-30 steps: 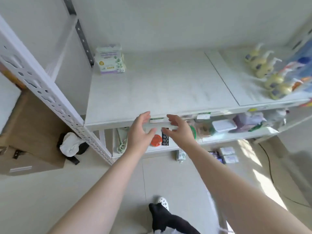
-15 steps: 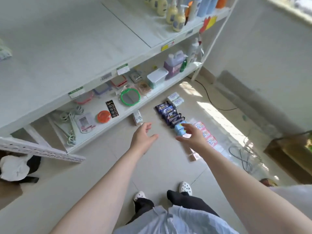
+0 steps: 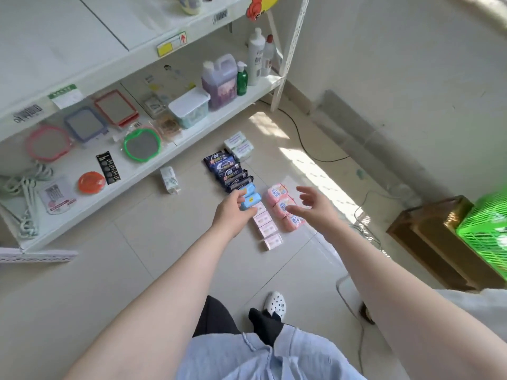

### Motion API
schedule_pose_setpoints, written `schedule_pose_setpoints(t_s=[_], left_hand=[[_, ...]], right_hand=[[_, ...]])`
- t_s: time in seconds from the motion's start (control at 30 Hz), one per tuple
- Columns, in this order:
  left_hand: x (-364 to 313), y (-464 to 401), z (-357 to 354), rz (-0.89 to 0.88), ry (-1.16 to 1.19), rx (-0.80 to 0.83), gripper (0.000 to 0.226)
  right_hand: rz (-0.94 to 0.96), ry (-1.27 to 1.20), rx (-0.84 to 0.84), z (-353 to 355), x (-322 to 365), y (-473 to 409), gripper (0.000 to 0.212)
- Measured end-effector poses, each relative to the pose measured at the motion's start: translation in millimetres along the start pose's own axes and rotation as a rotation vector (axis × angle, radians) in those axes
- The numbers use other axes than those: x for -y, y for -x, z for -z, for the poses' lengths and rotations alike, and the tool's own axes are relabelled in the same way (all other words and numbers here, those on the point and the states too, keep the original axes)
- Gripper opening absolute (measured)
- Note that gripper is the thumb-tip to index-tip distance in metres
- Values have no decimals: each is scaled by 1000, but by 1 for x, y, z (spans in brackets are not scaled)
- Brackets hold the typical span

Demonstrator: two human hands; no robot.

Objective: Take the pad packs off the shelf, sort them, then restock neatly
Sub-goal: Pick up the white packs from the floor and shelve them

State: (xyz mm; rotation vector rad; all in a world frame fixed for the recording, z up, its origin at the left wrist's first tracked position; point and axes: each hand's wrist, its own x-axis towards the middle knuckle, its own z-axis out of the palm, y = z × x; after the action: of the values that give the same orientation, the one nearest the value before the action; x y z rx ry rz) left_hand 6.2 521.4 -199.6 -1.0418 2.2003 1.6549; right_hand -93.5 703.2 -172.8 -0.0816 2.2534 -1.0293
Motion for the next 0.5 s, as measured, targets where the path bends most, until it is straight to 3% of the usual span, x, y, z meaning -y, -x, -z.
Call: schedule_pose_setpoints(t_s=[0.13, 0.33, 0.5], left_hand=[[-15, -13, -13, 92, 71, -74, 50], [-40, -80, 22, 182, 100, -205, 53], [-54, -151, 40, 226, 104, -158, 55]], right_hand=[[1, -27, 56, 33, 6, -38, 63], [12, -105, 110, 40, 42, -109, 67], [-29, -137, 122, 29, 66, -176, 70]])
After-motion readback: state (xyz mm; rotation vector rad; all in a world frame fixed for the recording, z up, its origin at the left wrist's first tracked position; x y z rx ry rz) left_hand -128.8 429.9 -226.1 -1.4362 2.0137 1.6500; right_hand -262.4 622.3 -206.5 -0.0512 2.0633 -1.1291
